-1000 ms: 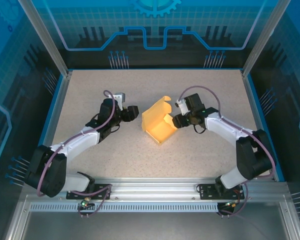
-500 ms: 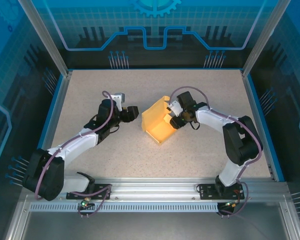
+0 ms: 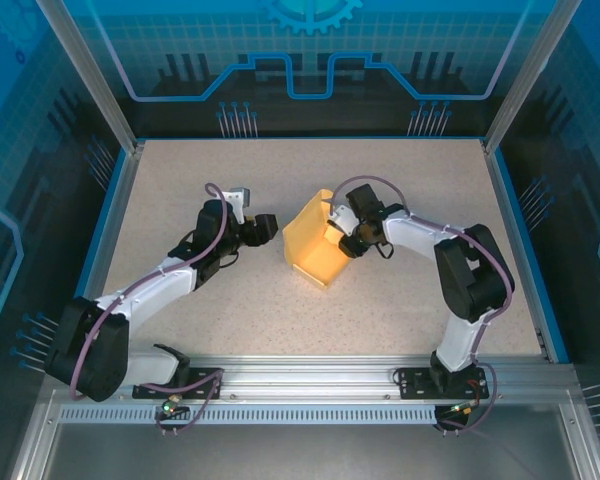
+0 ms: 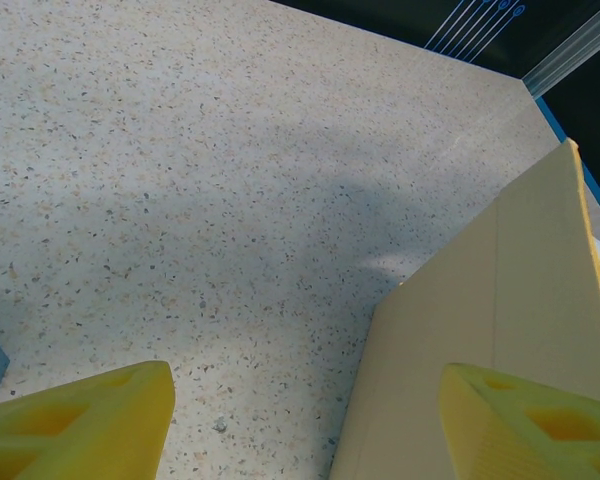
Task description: Fold the paper box
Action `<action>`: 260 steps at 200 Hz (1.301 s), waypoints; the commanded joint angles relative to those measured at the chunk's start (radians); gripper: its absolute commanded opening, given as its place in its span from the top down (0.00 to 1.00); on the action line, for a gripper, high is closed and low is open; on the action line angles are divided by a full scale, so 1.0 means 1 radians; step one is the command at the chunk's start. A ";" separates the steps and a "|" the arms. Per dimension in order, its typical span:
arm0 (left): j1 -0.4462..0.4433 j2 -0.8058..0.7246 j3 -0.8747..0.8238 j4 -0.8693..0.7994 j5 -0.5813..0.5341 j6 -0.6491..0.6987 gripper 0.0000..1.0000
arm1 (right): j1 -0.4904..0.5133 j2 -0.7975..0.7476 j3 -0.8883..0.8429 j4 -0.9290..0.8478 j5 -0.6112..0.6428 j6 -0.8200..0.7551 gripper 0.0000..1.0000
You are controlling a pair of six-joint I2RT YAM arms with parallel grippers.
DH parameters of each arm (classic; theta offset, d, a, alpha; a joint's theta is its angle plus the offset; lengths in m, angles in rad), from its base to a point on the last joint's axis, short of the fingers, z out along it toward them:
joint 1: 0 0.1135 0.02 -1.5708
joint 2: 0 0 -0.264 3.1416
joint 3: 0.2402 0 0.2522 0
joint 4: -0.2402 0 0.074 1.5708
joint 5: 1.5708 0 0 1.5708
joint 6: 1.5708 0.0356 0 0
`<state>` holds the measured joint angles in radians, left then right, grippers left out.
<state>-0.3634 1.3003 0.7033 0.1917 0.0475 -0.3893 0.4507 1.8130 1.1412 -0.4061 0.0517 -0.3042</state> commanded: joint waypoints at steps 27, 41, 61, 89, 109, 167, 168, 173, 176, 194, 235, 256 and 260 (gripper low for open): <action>0.004 -0.013 -0.014 0.019 0.023 0.018 0.28 | 0.023 0.047 0.035 -0.019 0.040 -0.021 0.75; 0.005 -0.012 -0.015 0.020 0.023 0.017 0.28 | 0.027 0.053 0.035 -0.019 0.068 -0.024 0.77; 0.005 -0.012 -0.015 0.019 0.024 0.017 0.28 | 0.029 0.060 0.035 -0.022 0.101 -0.018 0.81; 0.004 -0.006 -0.014 0.023 0.033 0.015 0.28 | 0.032 0.078 0.048 -0.040 0.160 -0.001 0.85; 0.004 -0.001 -0.012 0.024 0.039 0.012 0.28 | 0.036 0.089 0.049 -0.044 0.202 0.016 0.88; 0.004 0.012 -0.010 0.027 0.048 0.007 0.28 | 0.044 0.121 0.041 -0.046 0.327 0.056 0.93; 0.004 0.011 -0.010 0.027 0.048 0.007 0.28 | 0.044 0.123 0.040 -0.046 0.330 0.056 0.93; 0.004 0.014 -0.010 0.028 0.049 0.007 0.28 | 0.046 0.127 0.041 -0.048 0.342 0.056 0.93; 0.004 0.013 -0.010 0.027 0.048 0.007 0.28 | 0.048 0.127 0.041 -0.048 0.347 0.056 0.93; 0.004 0.016 -0.010 0.028 0.048 0.007 0.28 | 0.051 0.137 0.039 -0.043 0.384 0.056 0.93; 0.005 0.015 -0.010 0.026 0.050 0.008 0.28 | 0.050 0.096 0.045 -0.039 0.337 0.079 0.92; 0.005 0.015 -0.011 0.028 0.050 0.007 0.28 | 0.043 0.058 0.040 -0.033 0.270 0.108 0.87; 0.005 0.015 -0.012 0.028 0.049 0.007 0.28 | 0.041 0.052 0.039 -0.031 0.262 0.113 0.86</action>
<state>-0.3634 1.3064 0.7033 0.1921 0.0769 -0.3897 0.5003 1.8923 1.1931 -0.3935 0.3588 -0.2298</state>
